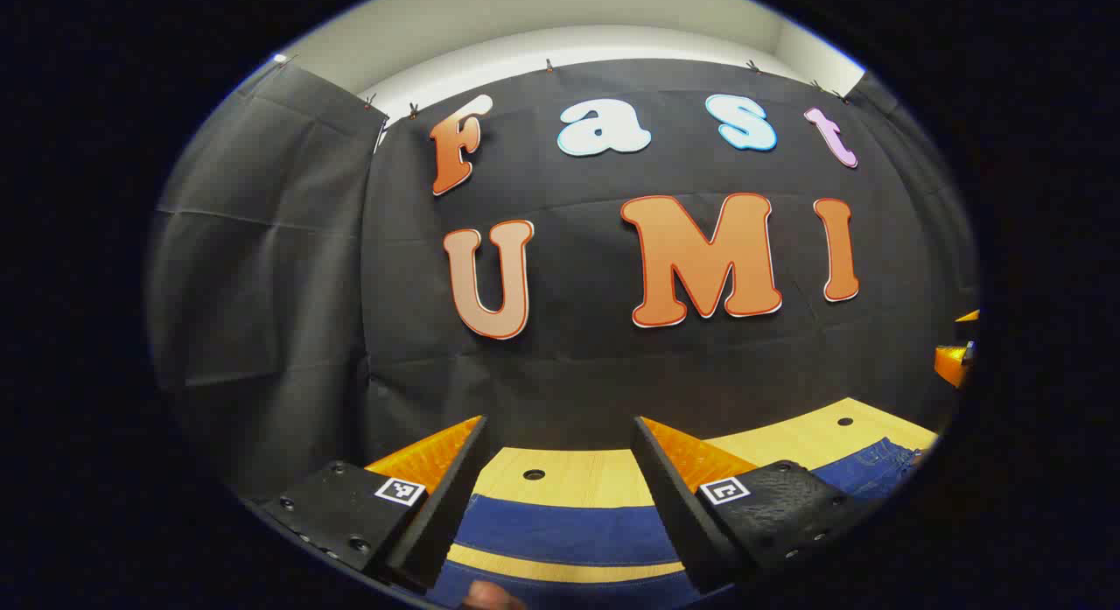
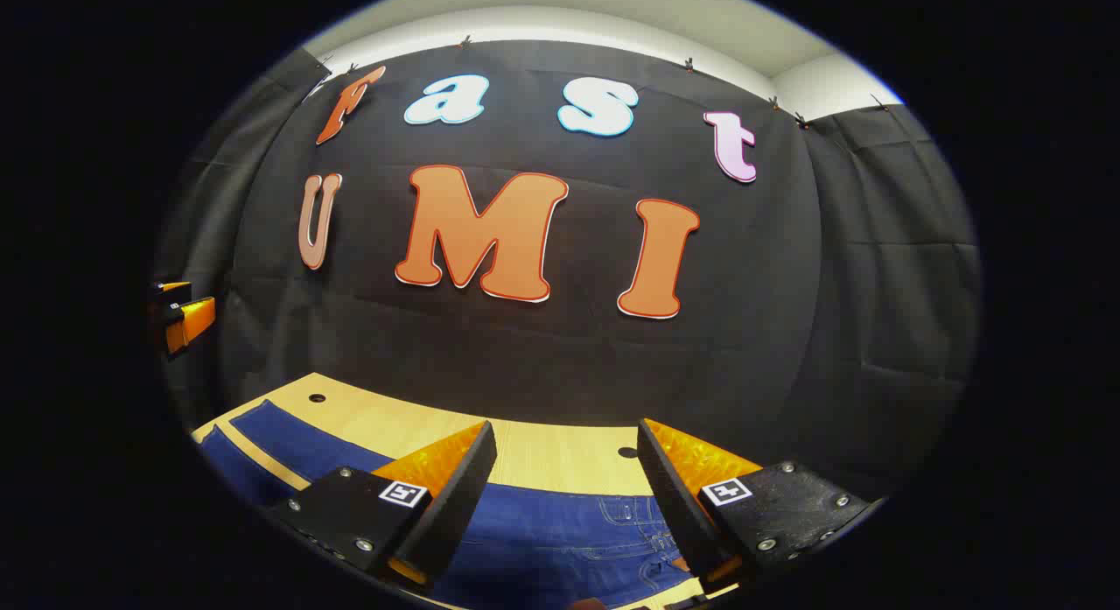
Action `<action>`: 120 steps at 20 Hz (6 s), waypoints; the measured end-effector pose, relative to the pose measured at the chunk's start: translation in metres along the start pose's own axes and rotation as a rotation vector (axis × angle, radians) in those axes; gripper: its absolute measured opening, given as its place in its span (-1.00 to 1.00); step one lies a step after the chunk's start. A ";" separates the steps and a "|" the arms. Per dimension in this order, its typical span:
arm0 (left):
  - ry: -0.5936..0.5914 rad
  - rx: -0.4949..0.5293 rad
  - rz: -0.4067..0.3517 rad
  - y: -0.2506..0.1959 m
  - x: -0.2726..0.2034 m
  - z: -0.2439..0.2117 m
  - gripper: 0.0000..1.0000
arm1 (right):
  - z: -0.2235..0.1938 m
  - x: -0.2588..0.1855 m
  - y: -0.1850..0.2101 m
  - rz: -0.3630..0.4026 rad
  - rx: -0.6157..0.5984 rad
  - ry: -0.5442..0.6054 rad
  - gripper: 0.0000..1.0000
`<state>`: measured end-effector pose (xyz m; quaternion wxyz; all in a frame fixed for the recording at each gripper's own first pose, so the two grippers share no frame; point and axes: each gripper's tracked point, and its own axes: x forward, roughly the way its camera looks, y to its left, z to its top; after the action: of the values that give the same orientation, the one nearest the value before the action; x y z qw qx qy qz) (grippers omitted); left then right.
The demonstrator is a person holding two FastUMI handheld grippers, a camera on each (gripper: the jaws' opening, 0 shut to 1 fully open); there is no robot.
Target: Grasp the waist and the cuffs of the jeans and fold them to make the two legs overlap; first hold the waist and fold one-third of the jeans toward the cuffs, then hold the cuffs and fold the remaining one-third in the same direction to finish folding.
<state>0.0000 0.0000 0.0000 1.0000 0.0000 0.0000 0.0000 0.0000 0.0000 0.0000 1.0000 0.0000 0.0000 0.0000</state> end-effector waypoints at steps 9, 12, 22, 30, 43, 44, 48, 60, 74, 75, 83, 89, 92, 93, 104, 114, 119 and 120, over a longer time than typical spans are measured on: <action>-0.002 -0.022 -0.024 -0.002 0.000 -0.005 0.96 | 0.009 0.006 0.014 0.009 -0.022 -0.016 0.96; 0.006 -0.018 -0.019 0.000 0.001 -0.007 0.96 | 0.006 0.008 0.018 0.023 -0.031 -0.006 0.96; 0.221 -0.090 0.061 0.050 0.009 -0.077 0.96 | -0.037 0.021 -0.003 0.000 0.027 0.122 0.96; 0.500 -0.250 0.188 0.122 -0.011 -0.176 0.98 | -0.119 0.019 -0.035 -0.045 0.135 0.383 0.97; 0.918 -0.768 0.410 0.211 -0.078 -0.326 0.96 | -0.219 0.002 -0.031 -0.045 0.409 0.760 0.95; 0.935 -0.813 0.421 0.217 -0.082 -0.336 0.96 | -0.224 0.000 -0.032 -0.052 0.423 0.778 0.95; 0.973 -0.986 0.438 0.224 -0.100 -0.366 0.96 | -0.240 -0.006 -0.031 -0.084 0.496 0.839 0.97; 0.927 -1.257 0.270 0.219 -0.054 -0.393 0.65 | -0.272 -0.026 -0.006 -0.192 0.667 0.929 0.97; 0.942 -0.848 0.336 0.218 -0.041 -0.376 -0.95 | -0.344 -0.013 -0.145 -0.401 0.806 0.949 0.95; 0.939 -0.849 0.332 0.217 -0.043 -0.370 -0.94 | -0.352 -0.010 -0.152 -0.414 0.824 0.957 0.94; 0.944 -0.817 0.287 0.209 -0.030 -0.349 -0.95 | -0.388 -0.008 -0.166 -0.450 0.846 1.059 0.27; 0.929 -0.847 0.250 0.207 -0.019 -0.339 -0.95 | -0.378 0.004 -0.157 -0.451 1.148 0.953 -0.81; 0.893 -0.942 0.275 0.219 -0.013 -0.331 -0.96 | -0.365 0.008 -0.159 -0.429 1.234 0.896 -0.82; 0.889 -0.954 0.278 0.223 -0.011 -0.328 -0.96 | -0.355 0.011 -0.160 -0.425 1.246 0.877 -0.82; 0.889 -0.836 0.142 0.220 0.081 -0.286 -0.95 | -0.270 0.097 -0.149 -0.290 1.273 0.783 -0.84; 1.003 -0.716 0.077 0.201 0.174 -0.297 -0.96 | -0.265 0.174 -0.135 -0.267 1.269 0.822 -0.84; 1.109 -0.686 0.099 0.195 0.217 -0.327 -0.95 | -0.274 0.210 -0.132 -0.267 1.225 0.859 -0.85; 1.124 -0.685 0.111 0.195 0.225 -0.331 -0.95 | -0.279 0.217 -0.128 -0.262 1.215 0.873 -0.85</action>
<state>0.2247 0.1948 -0.3314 0.7898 -0.3182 0.5219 0.0515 0.2175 -0.1280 -0.2792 0.7253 0.5506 0.3958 -0.1186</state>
